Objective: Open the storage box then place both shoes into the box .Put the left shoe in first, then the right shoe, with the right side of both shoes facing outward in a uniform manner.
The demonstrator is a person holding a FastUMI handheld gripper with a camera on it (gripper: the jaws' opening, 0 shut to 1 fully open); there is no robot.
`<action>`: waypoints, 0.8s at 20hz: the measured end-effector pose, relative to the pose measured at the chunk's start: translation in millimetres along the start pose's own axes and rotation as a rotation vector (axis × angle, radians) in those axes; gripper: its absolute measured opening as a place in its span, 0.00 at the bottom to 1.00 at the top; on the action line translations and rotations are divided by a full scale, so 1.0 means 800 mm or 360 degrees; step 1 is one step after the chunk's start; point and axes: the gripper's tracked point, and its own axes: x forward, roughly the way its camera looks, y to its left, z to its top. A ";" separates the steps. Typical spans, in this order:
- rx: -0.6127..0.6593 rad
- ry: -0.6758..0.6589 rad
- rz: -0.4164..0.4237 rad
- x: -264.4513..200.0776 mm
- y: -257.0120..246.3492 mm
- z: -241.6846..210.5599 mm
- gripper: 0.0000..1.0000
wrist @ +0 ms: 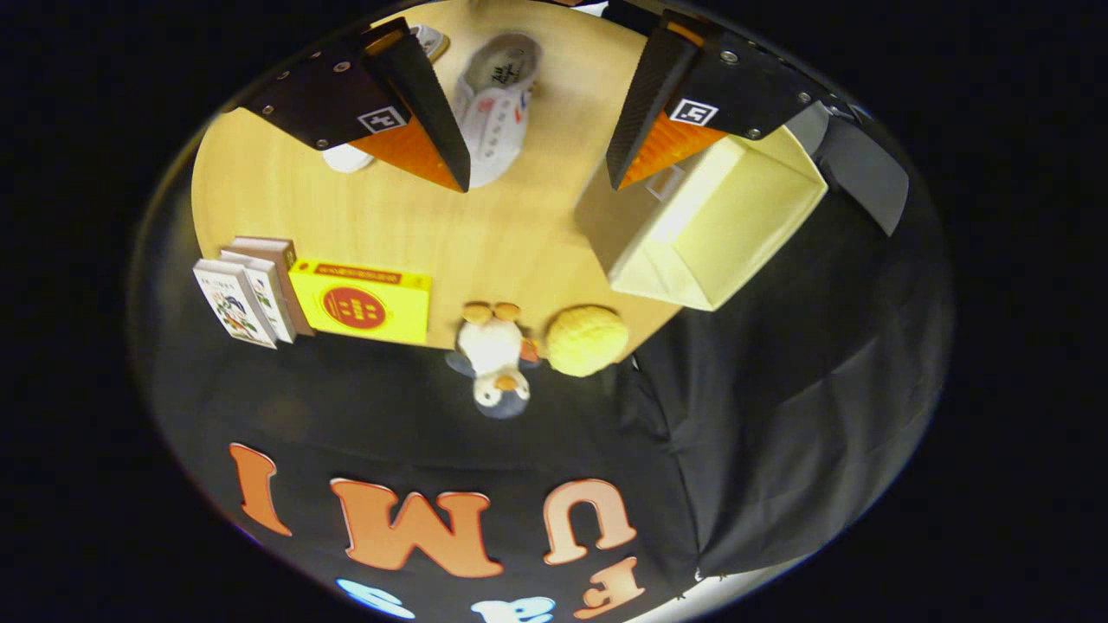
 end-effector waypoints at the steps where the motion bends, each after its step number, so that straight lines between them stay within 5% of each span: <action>1: 0.0007 0.0024 -0.0042 0.000 -0.016 -0.015 0.94; 16: -0.0086 0.0311 -0.0179 0.033 -0.088 -0.166 0.90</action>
